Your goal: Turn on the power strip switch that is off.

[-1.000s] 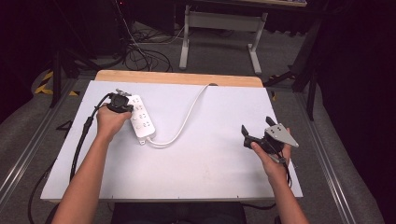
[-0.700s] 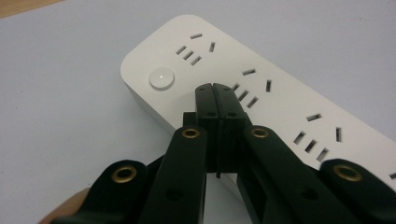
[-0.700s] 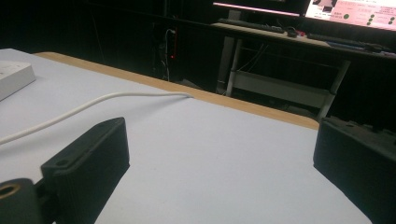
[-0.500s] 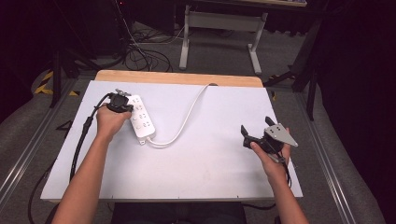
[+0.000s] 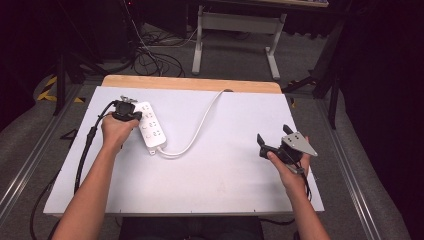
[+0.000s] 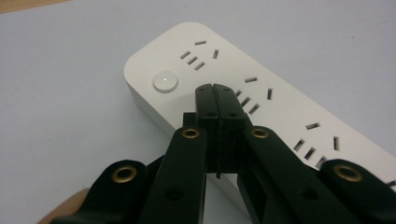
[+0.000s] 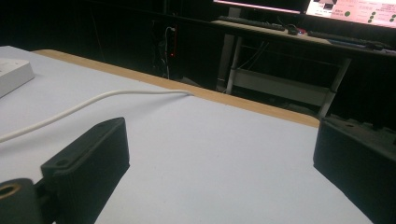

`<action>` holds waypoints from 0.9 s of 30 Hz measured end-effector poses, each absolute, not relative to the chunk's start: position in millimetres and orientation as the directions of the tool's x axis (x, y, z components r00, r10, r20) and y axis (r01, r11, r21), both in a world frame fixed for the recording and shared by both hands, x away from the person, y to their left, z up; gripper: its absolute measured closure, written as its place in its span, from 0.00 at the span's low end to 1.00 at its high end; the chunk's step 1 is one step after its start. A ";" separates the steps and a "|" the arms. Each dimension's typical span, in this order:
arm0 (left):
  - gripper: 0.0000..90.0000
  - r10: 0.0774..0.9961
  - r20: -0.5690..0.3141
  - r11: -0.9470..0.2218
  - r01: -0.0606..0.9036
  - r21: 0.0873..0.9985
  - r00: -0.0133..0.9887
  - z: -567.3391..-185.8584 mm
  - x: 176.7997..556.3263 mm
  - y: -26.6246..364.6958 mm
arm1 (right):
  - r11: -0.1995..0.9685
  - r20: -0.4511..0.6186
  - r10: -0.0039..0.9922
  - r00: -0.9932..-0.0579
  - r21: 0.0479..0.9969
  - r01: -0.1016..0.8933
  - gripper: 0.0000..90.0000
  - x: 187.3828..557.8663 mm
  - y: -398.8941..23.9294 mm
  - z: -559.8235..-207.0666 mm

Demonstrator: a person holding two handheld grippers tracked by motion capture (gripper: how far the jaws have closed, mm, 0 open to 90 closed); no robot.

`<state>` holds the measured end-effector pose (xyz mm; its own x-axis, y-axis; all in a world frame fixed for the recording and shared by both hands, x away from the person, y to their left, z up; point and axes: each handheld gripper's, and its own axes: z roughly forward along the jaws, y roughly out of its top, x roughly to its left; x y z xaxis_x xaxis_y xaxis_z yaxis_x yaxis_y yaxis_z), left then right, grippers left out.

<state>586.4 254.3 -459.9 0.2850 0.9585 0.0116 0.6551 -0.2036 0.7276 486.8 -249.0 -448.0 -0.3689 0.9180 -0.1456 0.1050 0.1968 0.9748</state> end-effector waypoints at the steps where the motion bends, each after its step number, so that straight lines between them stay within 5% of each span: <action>1: 1.00 0.958 0.012 -0.204 0.655 0.728 0.285 -459.9 586.4 254.3 | 0.198 -0.147 0.918 -0.370 0.975 0.104 0.04 486.8 -248.7 -448.0; 14: 0.99 0.970 -0.046 -0.110 0.598 0.794 0.238 -463.2 579.3 267.1 | 0.194 -0.145 0.918 -0.370 0.976 0.100 0.04 486.4 -249.0 -447.5; 27: 0.93 0.970 -0.049 -0.051 0.398 0.916 0.237 -431.0 528.2 274.5 | 0.186 -0.140 0.918 -0.370 0.978 0.092 0.04 483.7 -249.2 -444.8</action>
